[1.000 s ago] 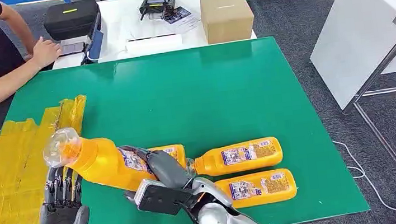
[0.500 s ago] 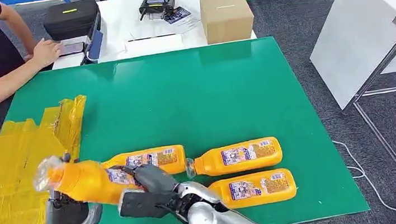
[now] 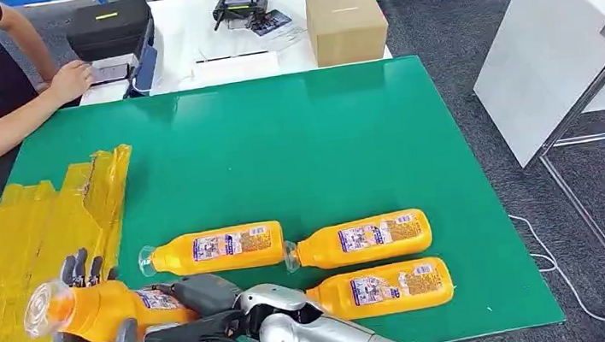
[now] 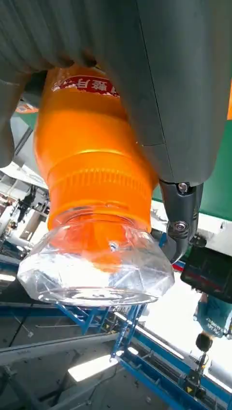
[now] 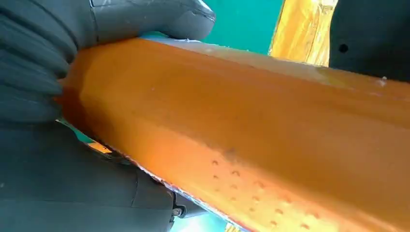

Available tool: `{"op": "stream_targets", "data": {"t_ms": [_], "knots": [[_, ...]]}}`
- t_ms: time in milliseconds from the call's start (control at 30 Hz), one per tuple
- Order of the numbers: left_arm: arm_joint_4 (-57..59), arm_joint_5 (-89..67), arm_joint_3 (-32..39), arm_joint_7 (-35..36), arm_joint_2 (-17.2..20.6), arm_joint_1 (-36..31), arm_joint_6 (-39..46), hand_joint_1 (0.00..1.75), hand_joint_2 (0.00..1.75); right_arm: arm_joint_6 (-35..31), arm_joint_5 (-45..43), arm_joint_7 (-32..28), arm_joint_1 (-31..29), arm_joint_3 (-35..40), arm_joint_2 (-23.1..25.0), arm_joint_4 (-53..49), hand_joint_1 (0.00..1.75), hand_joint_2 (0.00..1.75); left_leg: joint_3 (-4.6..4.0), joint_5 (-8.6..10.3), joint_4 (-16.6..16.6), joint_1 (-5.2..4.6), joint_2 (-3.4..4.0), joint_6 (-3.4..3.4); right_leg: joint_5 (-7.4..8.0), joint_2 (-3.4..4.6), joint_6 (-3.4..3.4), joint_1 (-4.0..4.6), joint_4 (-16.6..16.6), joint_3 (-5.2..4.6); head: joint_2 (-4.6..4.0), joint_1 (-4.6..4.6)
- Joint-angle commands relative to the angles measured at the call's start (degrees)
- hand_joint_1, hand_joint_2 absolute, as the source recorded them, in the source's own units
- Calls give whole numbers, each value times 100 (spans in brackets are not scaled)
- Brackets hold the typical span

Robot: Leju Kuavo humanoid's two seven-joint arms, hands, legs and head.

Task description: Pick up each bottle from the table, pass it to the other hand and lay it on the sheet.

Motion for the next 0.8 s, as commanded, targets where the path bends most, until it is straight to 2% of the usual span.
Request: {"op": "stream_targets", "data": {"t_ms": [33, 200, 233, 467, 500, 800], "knots": [[329, -170, -261, 163, 121, -251, -172, 0, 175, 249, 31, -103, -131, 939, -48, 303, 175, 175, 9, 2, -8, 1, -4, 2, 0, -9, -4, 2, -9, 13, 0, 0], [433, -600, -233, 67, 219, -244, -183, 0, 175, 260, -59, -82, -186, 1055, -76, 167, 175, 175, 6, 2, -7, -2, -5, 3, -1, -9, -2, -2, -5, 7, 0, 0], [443, -612, -222, 58, 211, -259, -191, 161, 175, 258, -50, -77, -200, 1071, -84, 196, 175, 175, 8, 3, -9, -1, -6, 3, -1, -11, -3, 0, -9, 11, 0, 0], [458, -630, -216, 38, 209, -285, -216, 161, 175, 253, -61, -43, -211, 1109, 33, 276, 175, 175, 4, 4, -8, -1, -6, 3, 0, -12, -3, -1, -8, 7, 0, 0], [450, -630, -220, 38, 206, -281, -222, 175, 175, 244, -62, -41, -212, 1111, 29, 294, 175, 175, 5, 3, -7, -1, -6, 3, -1, -11, -3, -1, -6, 6, 0, 0], [439, -589, -190, -50, 211, -250, -368, 175, 175, 114, -77, -56, -251, 1069, 27, 292, 175, 175, 8, 3, -9, 2, -9, 3, -1, -17, -6, 3, -10, 13, 0, 2]]}}
